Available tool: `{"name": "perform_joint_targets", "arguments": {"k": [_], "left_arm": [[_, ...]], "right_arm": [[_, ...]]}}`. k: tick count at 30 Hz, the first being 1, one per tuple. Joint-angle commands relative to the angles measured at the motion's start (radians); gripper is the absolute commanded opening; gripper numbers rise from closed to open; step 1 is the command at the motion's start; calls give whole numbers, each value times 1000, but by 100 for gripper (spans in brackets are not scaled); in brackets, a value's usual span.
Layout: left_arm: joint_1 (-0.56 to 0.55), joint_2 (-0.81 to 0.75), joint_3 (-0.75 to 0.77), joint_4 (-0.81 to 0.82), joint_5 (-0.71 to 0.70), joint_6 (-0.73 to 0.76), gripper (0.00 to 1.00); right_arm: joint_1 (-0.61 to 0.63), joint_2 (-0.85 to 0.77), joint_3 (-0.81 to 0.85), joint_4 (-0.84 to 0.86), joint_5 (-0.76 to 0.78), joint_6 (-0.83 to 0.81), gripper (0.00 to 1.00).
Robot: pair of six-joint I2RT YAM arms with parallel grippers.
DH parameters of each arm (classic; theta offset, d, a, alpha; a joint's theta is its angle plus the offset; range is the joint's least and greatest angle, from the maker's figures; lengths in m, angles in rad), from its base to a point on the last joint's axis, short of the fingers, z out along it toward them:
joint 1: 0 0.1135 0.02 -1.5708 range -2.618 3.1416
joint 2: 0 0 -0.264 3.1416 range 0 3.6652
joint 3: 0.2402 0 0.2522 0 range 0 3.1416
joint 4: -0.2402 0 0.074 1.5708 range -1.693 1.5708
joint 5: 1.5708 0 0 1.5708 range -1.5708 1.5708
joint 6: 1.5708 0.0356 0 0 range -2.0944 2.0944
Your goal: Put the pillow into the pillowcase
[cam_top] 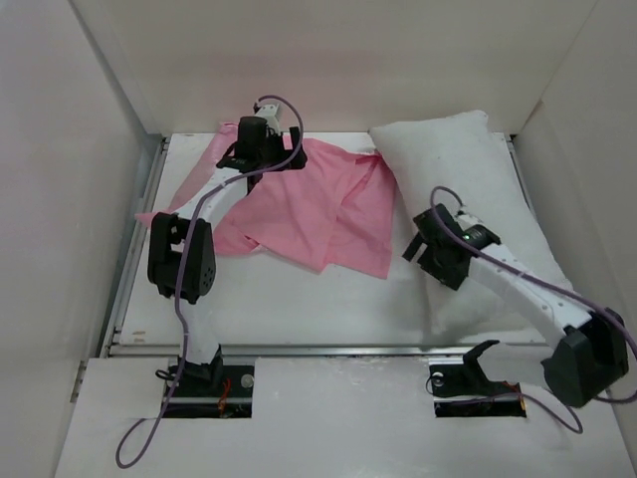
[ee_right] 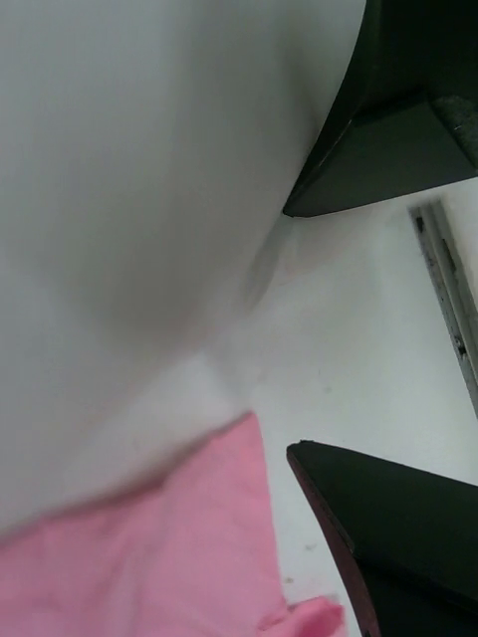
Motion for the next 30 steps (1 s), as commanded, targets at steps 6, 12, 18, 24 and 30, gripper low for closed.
{"name": "perform_joint_targets", "arguments": {"k": [6, 12, 18, 24, 30], "left_arm": [[27, -89, 2, -35, -44, 62, 99], [16, -102, -24, -82, -44, 73, 99], [-39, -91, -2, -129, -59, 95, 99], [-48, -102, -24, -129, -81, 62, 99], [-48, -102, -35, -176, -127, 62, 99]], "right_arm": [[-87, -425, 74, -219, 72, 124, 100], [-60, -214, 301, 175, 61, -412, 100], [-108, 400, 898, 176, 187, -703, 100], [-210, 873, 1558, -29, 78, -828, 100], [-253, 1096, 1523, -46, 57, -825, 100]]}}
